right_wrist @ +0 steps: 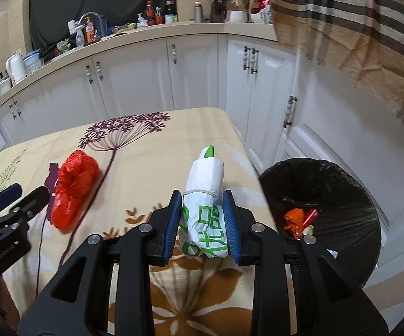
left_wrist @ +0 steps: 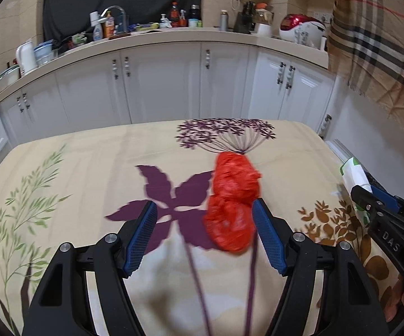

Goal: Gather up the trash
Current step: 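Grasp the white bottle with the right tool while the left tool grasps the red bag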

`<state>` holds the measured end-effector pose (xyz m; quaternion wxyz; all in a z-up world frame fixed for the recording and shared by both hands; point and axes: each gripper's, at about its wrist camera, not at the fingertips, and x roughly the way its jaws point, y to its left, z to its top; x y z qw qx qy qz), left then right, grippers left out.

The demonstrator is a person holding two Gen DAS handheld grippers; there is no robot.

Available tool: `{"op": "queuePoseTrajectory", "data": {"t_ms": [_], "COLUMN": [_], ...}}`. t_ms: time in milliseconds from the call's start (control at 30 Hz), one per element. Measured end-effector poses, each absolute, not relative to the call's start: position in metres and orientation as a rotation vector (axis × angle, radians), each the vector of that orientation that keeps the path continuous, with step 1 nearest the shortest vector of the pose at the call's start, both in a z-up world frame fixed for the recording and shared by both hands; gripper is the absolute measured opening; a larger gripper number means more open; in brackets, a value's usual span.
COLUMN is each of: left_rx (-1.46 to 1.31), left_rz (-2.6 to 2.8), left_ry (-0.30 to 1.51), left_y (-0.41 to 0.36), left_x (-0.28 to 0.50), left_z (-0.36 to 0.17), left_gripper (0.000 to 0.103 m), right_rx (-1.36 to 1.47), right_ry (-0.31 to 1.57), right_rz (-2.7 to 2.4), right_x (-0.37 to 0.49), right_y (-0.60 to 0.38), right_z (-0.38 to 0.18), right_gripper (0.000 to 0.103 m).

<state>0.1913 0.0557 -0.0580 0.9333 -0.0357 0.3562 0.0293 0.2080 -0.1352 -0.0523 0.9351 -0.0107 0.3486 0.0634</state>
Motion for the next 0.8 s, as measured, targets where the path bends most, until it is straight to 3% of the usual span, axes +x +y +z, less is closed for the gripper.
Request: {"op": "queuePoseTrajectory", "data": {"t_ms": [567,700,800], "left_rx": [-0.039,-0.031,-0.029], "left_rz": [0.054,0.044,0.037], "left_ry": [0.820,0.833,0.837], "left_y": [0.036,0.034,0.033], "left_x": [0.234,0.235,0.235], "left_z": [-0.076,-0.078,-0.079], "left_gripper": [0.069,0.051,0.043], "right_rx": [0.016,0.014,0.013], "right_ry": [0.703,0.701,0.701], "right_rz": [0.118,0.116,0.115], "right_x": [0.212,0.212,0.212], "right_y": [-0.157,-0.157,-0.156], "right_z": [-0.051,-0.050,-0.051], "right_gripper": [0.029,0.029,0.029]}}
